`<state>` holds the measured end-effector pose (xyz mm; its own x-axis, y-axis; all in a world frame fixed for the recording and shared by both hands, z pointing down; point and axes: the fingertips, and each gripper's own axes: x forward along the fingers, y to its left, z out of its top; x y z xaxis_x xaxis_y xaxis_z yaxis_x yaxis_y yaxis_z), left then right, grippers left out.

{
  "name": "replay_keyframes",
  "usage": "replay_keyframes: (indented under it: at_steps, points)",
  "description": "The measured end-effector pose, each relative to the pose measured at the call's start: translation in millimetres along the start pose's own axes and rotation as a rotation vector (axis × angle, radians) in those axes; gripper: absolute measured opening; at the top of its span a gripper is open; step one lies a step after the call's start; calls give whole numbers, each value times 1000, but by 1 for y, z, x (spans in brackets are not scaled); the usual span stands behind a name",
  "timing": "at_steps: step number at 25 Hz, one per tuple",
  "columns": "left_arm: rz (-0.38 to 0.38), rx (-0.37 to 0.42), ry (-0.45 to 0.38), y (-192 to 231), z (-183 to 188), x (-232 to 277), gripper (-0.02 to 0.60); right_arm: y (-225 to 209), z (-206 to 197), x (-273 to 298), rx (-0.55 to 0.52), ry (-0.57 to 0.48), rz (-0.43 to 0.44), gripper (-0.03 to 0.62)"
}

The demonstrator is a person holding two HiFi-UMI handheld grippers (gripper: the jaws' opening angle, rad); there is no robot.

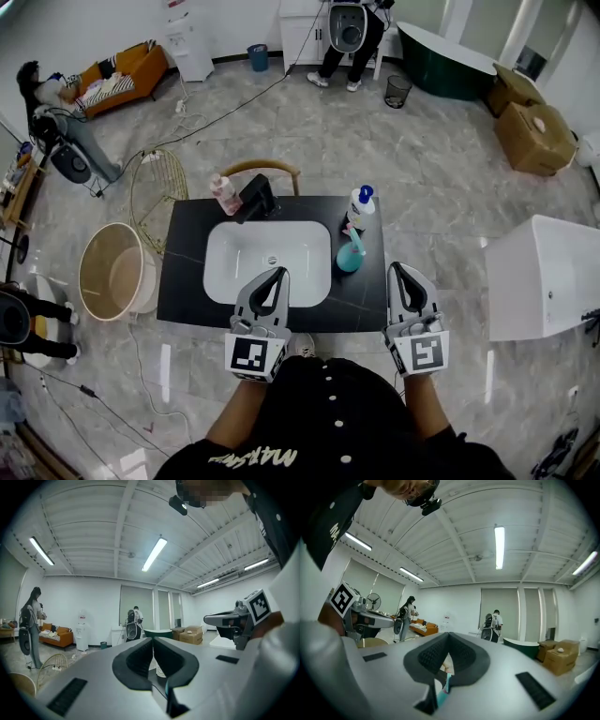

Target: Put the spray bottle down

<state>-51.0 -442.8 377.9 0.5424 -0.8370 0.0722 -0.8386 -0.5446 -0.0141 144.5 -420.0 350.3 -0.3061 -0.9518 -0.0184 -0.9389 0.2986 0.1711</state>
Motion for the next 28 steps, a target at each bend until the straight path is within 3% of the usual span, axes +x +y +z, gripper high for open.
replay_keyframes:
  at_steps: [28]
  points:
    - [-9, 18, -19, -12, 9, -7, 17, 2, 12, -3, 15, -25, 38, -5]
